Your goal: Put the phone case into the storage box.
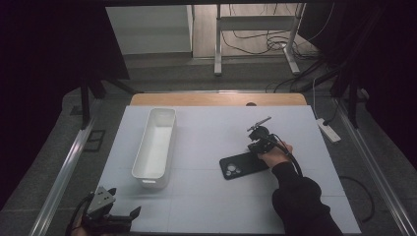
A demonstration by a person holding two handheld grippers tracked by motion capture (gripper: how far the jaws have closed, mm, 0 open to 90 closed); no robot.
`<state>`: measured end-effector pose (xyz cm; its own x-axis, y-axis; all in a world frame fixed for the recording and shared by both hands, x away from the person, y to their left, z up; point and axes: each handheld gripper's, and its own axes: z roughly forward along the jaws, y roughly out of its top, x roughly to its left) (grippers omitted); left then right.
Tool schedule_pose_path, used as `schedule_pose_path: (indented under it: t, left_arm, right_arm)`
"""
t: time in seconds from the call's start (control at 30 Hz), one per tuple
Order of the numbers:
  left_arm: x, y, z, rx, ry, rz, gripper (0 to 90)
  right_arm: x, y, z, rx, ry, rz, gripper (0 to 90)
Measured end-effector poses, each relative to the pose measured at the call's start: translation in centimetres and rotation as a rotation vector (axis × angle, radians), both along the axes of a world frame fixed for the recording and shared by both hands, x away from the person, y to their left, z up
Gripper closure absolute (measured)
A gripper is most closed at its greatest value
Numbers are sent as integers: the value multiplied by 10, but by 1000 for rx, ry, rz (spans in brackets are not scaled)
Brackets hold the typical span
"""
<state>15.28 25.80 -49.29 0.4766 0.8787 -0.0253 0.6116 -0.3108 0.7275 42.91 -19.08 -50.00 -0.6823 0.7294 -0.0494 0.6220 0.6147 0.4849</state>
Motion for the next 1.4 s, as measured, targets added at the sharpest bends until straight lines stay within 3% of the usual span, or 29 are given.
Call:
schedule_pose_path:
  t: [1.0, 1.4]
  left_arm:
    - [0, -1, 0, 6, -3, -6, 0]
    - [-1, -1, 0, 9, -4, -10, 0]
  right_arm:
    - [-43, -21, -1, -14, 42, 38, 900]
    - [-62, -26, -2, 9, 50, 47, 900]
